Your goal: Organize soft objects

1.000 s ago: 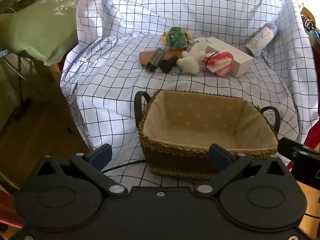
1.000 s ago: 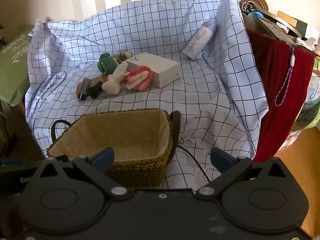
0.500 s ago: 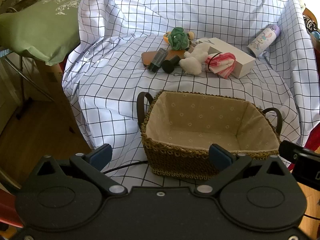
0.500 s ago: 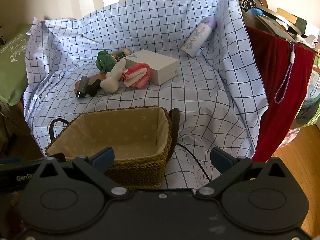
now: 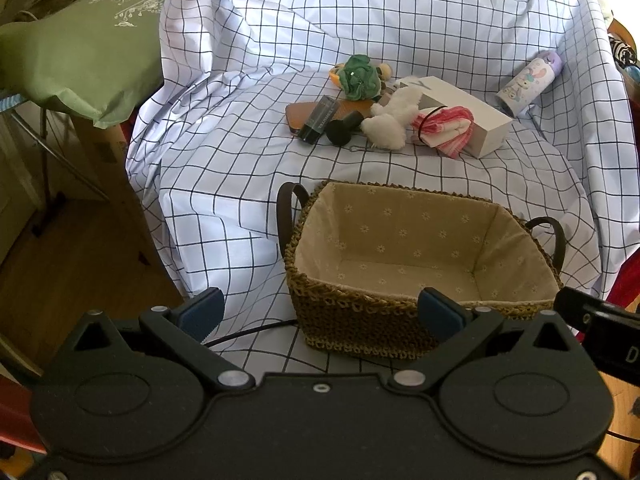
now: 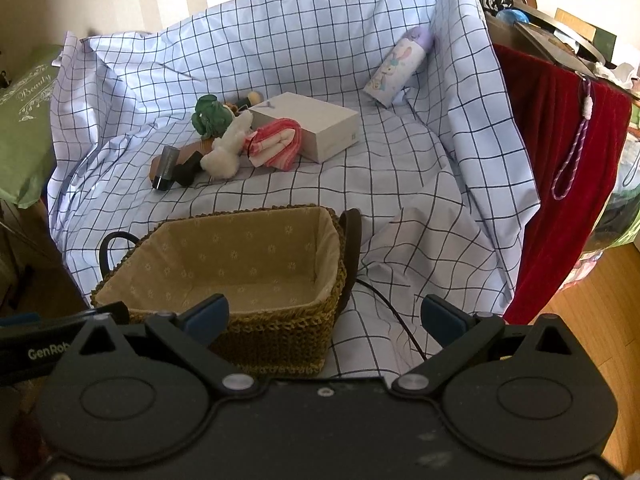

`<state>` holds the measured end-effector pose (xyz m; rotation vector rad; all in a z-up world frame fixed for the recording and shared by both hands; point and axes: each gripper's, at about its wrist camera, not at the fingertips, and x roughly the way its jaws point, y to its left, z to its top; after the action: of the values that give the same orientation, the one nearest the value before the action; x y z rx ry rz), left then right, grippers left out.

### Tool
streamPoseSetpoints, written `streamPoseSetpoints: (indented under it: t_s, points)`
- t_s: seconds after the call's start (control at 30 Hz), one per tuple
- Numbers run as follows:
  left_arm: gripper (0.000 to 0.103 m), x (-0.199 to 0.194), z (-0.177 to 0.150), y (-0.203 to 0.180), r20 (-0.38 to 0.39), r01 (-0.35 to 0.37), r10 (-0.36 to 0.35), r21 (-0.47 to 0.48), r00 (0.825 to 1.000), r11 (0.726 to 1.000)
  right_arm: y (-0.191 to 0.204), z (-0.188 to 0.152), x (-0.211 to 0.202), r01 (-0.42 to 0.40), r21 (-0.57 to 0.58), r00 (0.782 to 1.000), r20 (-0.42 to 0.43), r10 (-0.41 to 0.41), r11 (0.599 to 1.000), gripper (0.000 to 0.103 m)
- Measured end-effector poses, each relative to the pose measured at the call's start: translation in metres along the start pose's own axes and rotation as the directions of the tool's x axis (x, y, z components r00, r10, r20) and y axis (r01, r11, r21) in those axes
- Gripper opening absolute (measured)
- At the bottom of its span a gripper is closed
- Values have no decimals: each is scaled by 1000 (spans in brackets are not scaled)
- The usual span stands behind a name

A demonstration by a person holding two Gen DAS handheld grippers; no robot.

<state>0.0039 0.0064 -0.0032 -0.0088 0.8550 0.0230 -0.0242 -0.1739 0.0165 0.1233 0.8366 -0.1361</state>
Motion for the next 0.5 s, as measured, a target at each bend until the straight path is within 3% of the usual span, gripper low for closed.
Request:
streamPoseSetpoints:
  t_s: [0.5]
  points:
    - [100, 0, -2, 0, 0, 1, -1, -2, 1000, 1000, 0, -1, 4, -2, 6, 1000, -17, 2, 1000, 103]
